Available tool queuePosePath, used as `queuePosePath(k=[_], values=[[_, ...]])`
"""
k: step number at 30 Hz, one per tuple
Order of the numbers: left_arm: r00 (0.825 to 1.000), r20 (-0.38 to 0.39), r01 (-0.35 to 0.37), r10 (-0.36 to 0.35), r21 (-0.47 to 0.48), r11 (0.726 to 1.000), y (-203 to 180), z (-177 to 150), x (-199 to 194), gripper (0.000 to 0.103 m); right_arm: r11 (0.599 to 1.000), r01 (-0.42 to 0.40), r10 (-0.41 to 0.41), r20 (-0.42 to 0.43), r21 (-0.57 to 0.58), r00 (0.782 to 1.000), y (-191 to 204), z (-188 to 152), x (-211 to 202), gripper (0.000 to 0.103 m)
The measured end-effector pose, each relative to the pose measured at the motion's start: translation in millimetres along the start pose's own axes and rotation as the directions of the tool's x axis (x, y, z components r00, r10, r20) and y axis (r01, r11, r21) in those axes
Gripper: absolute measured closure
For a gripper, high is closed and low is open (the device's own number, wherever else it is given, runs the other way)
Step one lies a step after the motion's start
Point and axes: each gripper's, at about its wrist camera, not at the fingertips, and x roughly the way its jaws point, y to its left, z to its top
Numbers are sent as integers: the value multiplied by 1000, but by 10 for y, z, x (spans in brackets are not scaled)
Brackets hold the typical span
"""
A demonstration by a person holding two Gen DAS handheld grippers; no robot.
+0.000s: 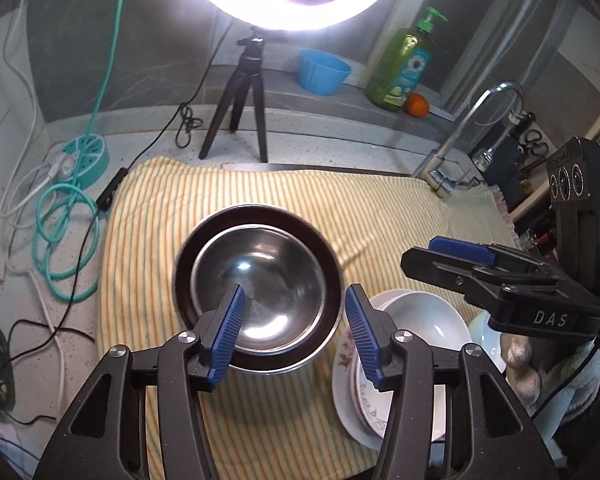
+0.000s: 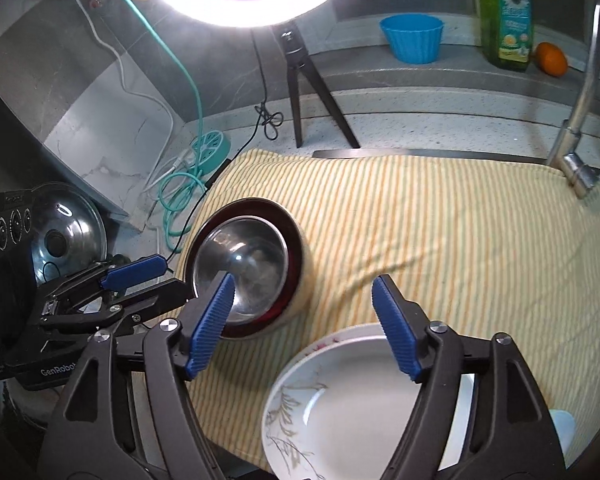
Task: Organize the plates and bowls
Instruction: 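Open both grippers and lift away from the nested bowls, then move to the plain white bowl and grip its rim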
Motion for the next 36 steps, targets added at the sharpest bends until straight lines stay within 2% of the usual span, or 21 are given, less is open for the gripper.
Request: queuePosePath(k=[6, 15, 19, 28, 36], values=[[999, -1, 44, -44, 38, 998, -238, -13, -6, 52, 999, 25, -26, 26, 43, 999, -280, -144, -341, 27], [991, -51, 124, -120, 77, 989, -565, -84, 145, 52, 986, 72, -84, 72, 151, 994, -742, -471, -810, 22], [982, -88, 176, -168, 89, 980, -736, -139, 243, 51, 971, 131, -149, 79, 201, 986, -970, -678, -1022, 21], [950, -183, 278, -251, 137, 951, -1209, -267, 494, 51, 914, 201, -238, 64, 354, 969, -1506, -1170, -1388, 18], [924, -252, 343, -287, 219, 913, -1680, -387, 652, 51, 871, 235, -280, 41, 431, 959, -1771, -1540, -1550, 18]])
